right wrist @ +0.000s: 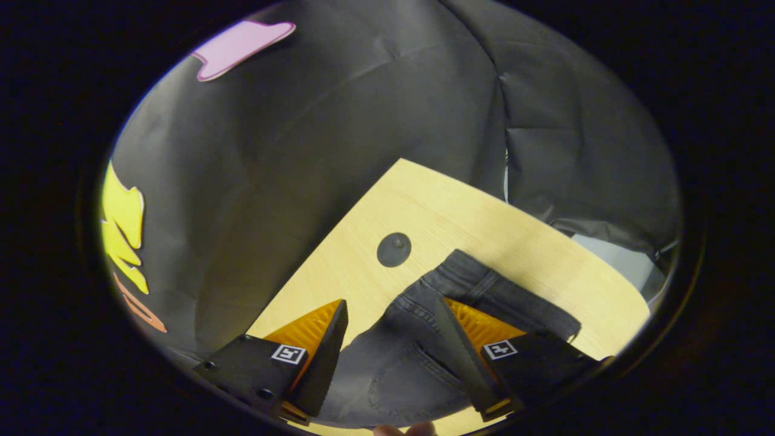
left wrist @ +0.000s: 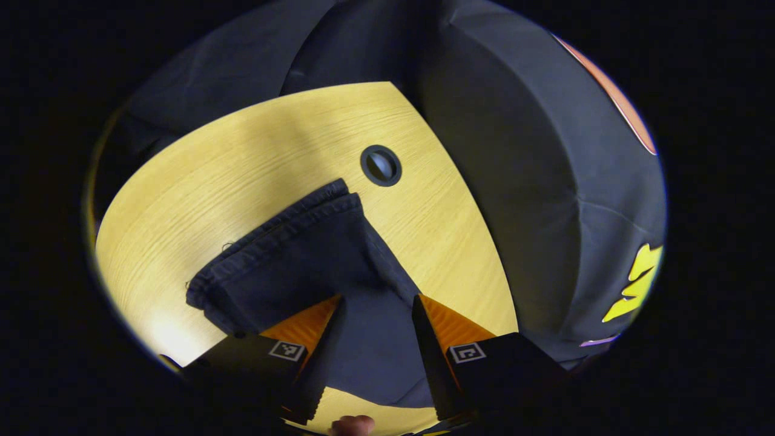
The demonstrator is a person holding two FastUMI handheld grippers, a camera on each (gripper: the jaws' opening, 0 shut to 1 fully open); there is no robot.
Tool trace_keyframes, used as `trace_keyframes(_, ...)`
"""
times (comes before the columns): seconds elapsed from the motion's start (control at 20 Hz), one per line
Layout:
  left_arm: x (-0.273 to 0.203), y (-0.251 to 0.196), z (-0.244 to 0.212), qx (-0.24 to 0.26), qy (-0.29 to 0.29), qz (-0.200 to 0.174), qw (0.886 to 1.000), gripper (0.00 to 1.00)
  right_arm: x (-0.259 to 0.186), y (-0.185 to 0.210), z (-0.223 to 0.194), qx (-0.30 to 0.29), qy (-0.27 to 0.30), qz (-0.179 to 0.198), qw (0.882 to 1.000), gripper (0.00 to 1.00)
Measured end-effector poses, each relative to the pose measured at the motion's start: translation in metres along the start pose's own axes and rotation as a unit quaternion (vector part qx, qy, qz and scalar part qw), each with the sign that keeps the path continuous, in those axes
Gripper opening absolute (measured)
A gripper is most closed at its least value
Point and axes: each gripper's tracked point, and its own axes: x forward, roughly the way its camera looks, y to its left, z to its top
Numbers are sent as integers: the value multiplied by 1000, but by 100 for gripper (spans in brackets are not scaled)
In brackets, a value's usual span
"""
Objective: Grasp the waist and the cuffs of the jeans and fold them to make the two legs overlap; first hold the waist and fold one-third of the jeans toward the cuffs, then hold the cuffs and fold the remaining one-third in the same direction to finish folding.
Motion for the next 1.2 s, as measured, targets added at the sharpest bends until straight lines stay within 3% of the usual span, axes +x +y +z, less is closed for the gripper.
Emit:
trace_keyframes(0.1,-34,-26,-11,62,-9,-16,998,74,-31,6,7,-59,-38,4,998,90)
trace_keyframes(0.15,-52,-41,-15,105,-22,-24,994,85,-54,12,9,-92,-56,11,994,90)
trace_keyframes(0.25,-98,-74,-26,190,-60,-43,979,86,-102,30,7,-156,-87,31,984,92)
trace_keyframes(0.3,-122,-91,-35,228,-80,-54,969,86,-127,38,4,-183,-104,40,977,85)
trace_keyframes(0.35,-145,-106,-48,261,-95,-64,959,86,-153,44,-1,-210,-119,48,969,85)
trace_keyframes(0.4,-168,-116,-65,281,-104,-73,951,86,-176,49,-6,-230,-134,58,962,93)
trace_keyframes(0.45,-188,-123,-87,298,-105,-80,945,86,-199,51,-14,-246,-146,66,956,93)
trace_keyframes(0.5,-204,-124,-110,312,-103,-83,941,86,-221,53,-23,-262,-155,74,950,100)
trace_keyframes(0.55,-216,-124,-134,326,-104,-90,935,87,-239,49,-31,-279,-165,76,943,93)
trace_keyframes(0.6,-227,-123,-154,337,-115,-95,930,87,-254,44,-41,-295,-176,73,936,100)
trace_keyframes(0.8,-249,-105,-197,384,-207,-79,896,87,-283,48,-89,-322,-212,74,920,96)
trace_keyframes(0.85,-251,-98,-203,389,-231,-74,889,87,-286,48,-101,-331,-219,72,915,98)
trace_keyframes(0.95,-254,-92,-216,404,-264,-65,873,88,-279,52,-124,-339,-212,60,915,98)
trace_keyframes(1.05,-253,-90,-224,418,-282,-62,861,90,-266,53,-135,-323,-196,60,924,98)
trace_keyframes(1.2,-263,-90,-223,452,-328,-45,828,91,-266,15,-150,-318,-177,41,931,98)
